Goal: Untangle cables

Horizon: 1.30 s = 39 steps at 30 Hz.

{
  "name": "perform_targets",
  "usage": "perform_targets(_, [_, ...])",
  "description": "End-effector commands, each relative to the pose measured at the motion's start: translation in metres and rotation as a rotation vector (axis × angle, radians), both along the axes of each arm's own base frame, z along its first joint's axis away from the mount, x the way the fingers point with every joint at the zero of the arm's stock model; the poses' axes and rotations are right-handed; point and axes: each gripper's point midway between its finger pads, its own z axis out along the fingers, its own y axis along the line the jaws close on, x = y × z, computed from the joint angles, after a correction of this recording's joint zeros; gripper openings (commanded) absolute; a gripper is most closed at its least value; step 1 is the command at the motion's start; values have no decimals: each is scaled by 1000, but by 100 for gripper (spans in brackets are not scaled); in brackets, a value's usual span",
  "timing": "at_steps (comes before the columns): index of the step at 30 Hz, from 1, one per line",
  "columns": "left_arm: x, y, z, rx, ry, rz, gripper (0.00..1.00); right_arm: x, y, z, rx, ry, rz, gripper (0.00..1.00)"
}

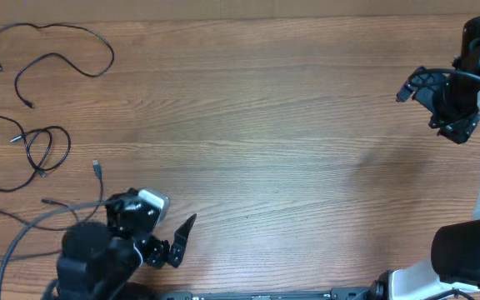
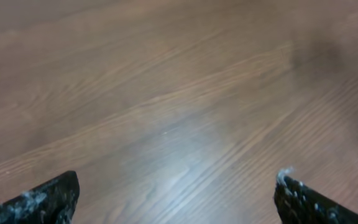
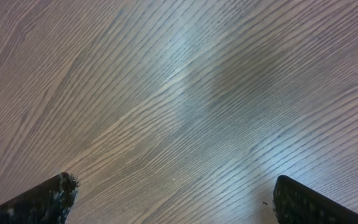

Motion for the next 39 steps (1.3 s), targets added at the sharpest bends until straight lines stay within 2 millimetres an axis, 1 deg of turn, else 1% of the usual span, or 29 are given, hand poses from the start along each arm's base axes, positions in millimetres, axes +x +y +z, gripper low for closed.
perform_targets(1, [-6, 15, -11, 20, -85, 55, 100, 1, -1, 1, -7, -4, -2, 100])
perform_targets(4, [-6, 17, -18, 21, -89, 64, 100, 1, -1, 1, -7, -4, -2, 100])
perform_targets(8, [6, 17, -30, 19, -118, 74, 99, 1, -1, 1, -7, -4, -2, 100])
perform_targets(9, [12, 19, -32, 13, -147, 90, 99, 1, -1, 1, -7, -4, -2, 100])
perform_targets(15, [31, 19, -28, -23, -323, 104, 100, 1, -1, 1, -7, -4, -2, 100])
perform_targets(19, [37, 18, -27, -41, -414, 102, 100, 1, -1, 1, -7, -4, -2, 100])
perform_targets(22, [40, 18, -29, -46, -447, 103, 99, 1, -1, 1, -7, -4, -2, 100])
perform_targets(26, [43, 19, -26, -54, -510, 112, 100, 1, -1, 1, -7, -4, -2, 100])
perform_targets(33, [48, 22, -28, -64, -526, 129, 99, 1, -1, 1, -7, -4, -2, 100])
perform_targets(37, [56, 21, -37, -122, -556, 143, 100, 1, -1, 1, -7, -4, -2, 100])
perform_targets(39, [59, 21, -44, -140, -556, 148, 100, 1, -1, 1, -7, -4, -2, 100])
